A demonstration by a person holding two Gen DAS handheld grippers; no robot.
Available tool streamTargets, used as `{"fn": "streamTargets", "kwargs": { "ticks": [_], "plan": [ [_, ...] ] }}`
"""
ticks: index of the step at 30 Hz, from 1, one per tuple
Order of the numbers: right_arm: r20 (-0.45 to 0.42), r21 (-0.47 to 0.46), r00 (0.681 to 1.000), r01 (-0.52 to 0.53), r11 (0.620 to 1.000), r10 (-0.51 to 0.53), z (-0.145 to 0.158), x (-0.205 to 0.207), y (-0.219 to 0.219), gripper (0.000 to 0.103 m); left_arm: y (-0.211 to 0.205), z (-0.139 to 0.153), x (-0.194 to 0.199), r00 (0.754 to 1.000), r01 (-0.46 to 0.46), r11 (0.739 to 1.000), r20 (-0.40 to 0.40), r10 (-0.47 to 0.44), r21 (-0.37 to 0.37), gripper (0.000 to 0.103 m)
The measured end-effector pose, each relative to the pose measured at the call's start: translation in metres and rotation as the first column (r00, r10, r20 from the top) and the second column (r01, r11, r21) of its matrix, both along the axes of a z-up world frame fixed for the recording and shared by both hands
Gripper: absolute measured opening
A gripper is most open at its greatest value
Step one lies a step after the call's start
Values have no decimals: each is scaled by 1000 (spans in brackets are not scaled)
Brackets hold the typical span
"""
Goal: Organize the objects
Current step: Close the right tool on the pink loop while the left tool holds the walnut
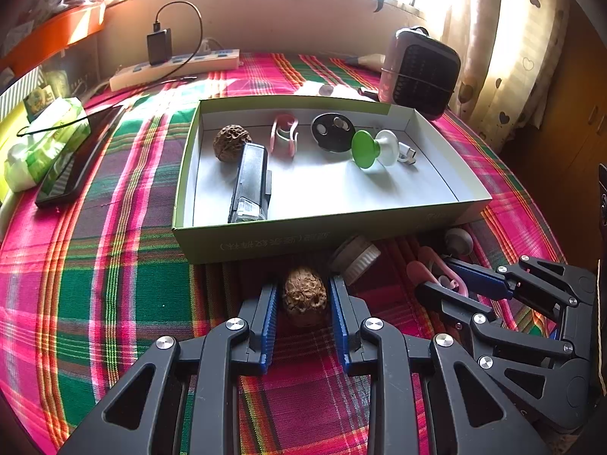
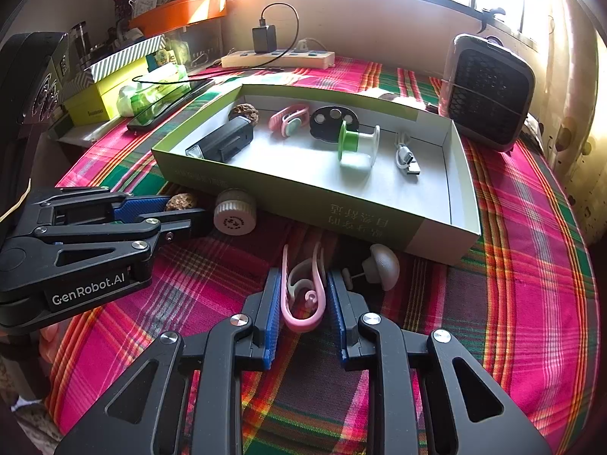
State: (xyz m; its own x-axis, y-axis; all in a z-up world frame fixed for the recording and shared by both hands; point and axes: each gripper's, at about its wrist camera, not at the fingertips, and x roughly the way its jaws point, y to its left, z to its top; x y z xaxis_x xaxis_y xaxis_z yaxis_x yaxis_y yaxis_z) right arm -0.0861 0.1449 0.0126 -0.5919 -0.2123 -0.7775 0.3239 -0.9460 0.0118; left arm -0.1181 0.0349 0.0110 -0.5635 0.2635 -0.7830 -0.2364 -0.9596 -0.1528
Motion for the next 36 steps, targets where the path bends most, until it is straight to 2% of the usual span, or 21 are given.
{"fn": "streamTargets", "kwargs": {
  "ticks": [26,36],
  "plan": [
    [-8,-24,1000,14,1000,-14,5,3,4,24,-1,2,1,1000,-1,1000,-1,1,1,24],
    [-27,-51,1000,8,999,-10,17,3,6,24,-6,16,3,999,15,1000,-32,-14,23,23]
  ]
}}
